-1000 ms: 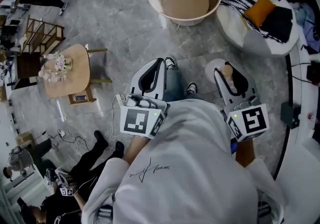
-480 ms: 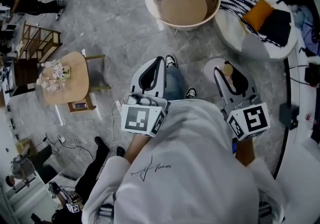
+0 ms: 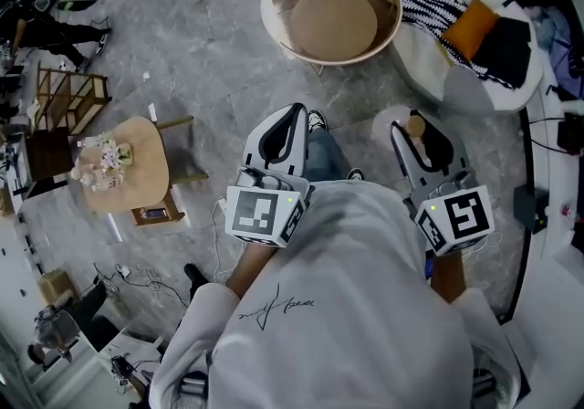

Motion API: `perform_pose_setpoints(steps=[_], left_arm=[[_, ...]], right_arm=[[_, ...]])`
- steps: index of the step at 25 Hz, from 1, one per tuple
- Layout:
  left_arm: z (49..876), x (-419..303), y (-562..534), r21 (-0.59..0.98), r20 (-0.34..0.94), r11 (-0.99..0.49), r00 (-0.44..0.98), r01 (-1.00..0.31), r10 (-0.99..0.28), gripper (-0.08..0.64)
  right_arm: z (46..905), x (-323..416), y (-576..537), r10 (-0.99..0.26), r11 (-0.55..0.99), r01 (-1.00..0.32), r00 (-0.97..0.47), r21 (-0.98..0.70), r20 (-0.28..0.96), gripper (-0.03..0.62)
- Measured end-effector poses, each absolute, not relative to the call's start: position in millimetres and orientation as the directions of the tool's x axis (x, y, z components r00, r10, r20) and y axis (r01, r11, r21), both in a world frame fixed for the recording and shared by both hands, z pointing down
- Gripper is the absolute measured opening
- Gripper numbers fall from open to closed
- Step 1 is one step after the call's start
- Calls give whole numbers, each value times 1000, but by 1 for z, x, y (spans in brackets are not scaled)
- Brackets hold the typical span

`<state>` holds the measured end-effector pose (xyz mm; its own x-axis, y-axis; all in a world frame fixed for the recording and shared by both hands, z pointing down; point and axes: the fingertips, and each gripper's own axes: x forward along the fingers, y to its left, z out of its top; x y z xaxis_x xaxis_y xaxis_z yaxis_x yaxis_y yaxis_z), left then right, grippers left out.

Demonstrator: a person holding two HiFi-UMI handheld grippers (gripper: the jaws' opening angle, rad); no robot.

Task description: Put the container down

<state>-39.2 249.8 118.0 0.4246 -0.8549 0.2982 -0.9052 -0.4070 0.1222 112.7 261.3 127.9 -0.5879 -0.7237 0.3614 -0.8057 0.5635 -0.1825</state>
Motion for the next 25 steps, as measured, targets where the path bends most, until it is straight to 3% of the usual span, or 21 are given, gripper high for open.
perform_pose_setpoints(steps=[25], left_arm=[[95,-120,131,159,228,-546,568,-823,-791,18]], right_arm=[[102,28,154,-780,516,-847,-525,-126,340,146]])
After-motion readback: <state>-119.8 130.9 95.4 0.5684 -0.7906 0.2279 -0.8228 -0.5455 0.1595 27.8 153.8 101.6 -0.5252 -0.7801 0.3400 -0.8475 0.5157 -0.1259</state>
